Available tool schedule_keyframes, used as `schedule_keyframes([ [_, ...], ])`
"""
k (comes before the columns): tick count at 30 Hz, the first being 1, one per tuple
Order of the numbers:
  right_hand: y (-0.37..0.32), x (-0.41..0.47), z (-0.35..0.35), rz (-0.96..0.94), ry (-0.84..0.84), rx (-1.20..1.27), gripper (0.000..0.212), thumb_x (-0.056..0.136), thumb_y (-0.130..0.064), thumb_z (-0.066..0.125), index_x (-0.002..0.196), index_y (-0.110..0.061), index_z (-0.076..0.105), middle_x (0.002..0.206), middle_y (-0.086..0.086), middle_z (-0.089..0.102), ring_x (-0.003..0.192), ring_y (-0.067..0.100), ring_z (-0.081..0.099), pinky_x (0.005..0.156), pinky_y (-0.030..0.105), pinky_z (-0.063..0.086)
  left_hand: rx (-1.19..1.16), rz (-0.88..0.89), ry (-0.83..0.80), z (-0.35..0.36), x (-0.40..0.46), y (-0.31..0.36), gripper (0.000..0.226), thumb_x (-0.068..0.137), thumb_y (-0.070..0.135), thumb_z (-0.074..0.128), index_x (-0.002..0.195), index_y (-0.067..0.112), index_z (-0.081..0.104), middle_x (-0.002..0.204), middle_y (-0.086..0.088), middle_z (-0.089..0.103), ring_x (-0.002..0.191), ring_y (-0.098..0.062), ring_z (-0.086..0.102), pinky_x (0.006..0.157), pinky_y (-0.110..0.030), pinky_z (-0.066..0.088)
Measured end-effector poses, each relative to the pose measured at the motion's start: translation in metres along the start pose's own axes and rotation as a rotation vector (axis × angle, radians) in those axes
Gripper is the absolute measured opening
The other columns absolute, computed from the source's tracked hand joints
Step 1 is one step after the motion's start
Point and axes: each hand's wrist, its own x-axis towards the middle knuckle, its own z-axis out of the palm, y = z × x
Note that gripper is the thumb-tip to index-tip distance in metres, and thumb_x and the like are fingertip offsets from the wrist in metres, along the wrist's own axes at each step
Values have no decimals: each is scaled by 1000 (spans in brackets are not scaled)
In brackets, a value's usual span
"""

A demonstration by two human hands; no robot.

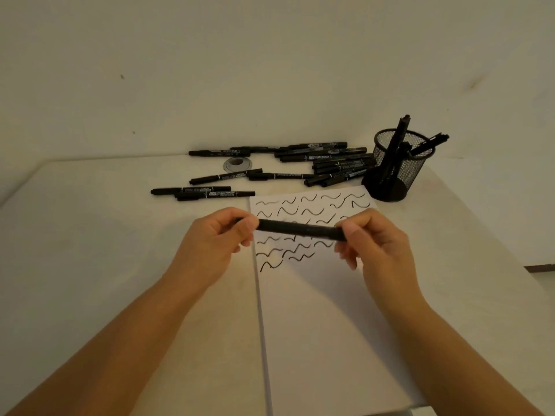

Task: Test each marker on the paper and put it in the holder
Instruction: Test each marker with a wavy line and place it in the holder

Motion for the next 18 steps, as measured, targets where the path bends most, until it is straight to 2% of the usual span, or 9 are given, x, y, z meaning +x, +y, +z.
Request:
schedule_keyframes([
  [2, -3, 5, -1, -14, -94, -286, 17, 90, -24, 53, 76, -30, 61, 66, -6, 64, 54, 8, 51, 49, 19, 38, 53, 21, 68, -5, 4, 4, 13, 86, 31, 53, 76, 35, 61, 59, 21, 62, 57, 9, 54, 61, -15, 40],
  [4, -9, 12, 0, -45, -216, -551, 11, 86, -37, 50, 82, -38, 60, 69, -9, 63, 62, 6, 52, 54, 17, 36, 136, 94, 87, -4, 7, 12, 10, 83, 34, 55, 74, 38, 59, 63, 26, 62, 61, 12, 54, 58, -8, 42],
  [7, -22, 27, 3, -135, -343, -773, 22, 85, -42, 48, 98, -35, 64, 73, -17, 58, 74, 0, 50, 61, 14, 32, 252, 246, 52, 4, 11, 33, 3, 73, 44, 54, 72, 43, 56, 72, 32, 61, 67, 12, 55, 60, 0, 39],
  [10, -33, 38, 7, -217, -370, -811, 23, 85, -43, 52, 101, -33, 64, 74, -22, 53, 77, -4, 49, 67, 16, 37, 284, 422, 27, 13, 19, 55, 6, 78, 47, 58, 72, 45, 56, 85, 28, 62, 74, 7, 58, 66, -5, 44],
  [13, -39, 50, 3, -231, -353, -765, 13, 84, -40, 56, 95, -34, 60, 76, -23, 54, 77, -6, 53, 69, 12, 42, 236, 509, 12, 21, 30, 73, 2, 75, 47, 59, 75, 46, 58, 82, 30, 62, 76, 4, 59, 67, -8, 45],
  [16, -45, 66, -12, -228, -266, -700, 10, 83, -30, 61, 93, -31, 59, 74, -26, 56, 82, -10, 55, 68, 4, 42, 172, 482, -17, 31, 51, 78, 7, 80, 43, 56, 85, 48, 57, 80, 31, 63, 75, 6, 59, 64, -6, 44],
  [18, -50, 80, -25, -209, -149, -650, 12, 82, -25, 64, 92, -28, 60, 73, -23, 59, 79, -13, 56, 66, 4, 43, 315, 428, -40, 37, 74, 70, 14, 87, 34, 54, 95, 45, 57, 78, 24, 64, 74, 3, 60, 64, -9, 44],
])
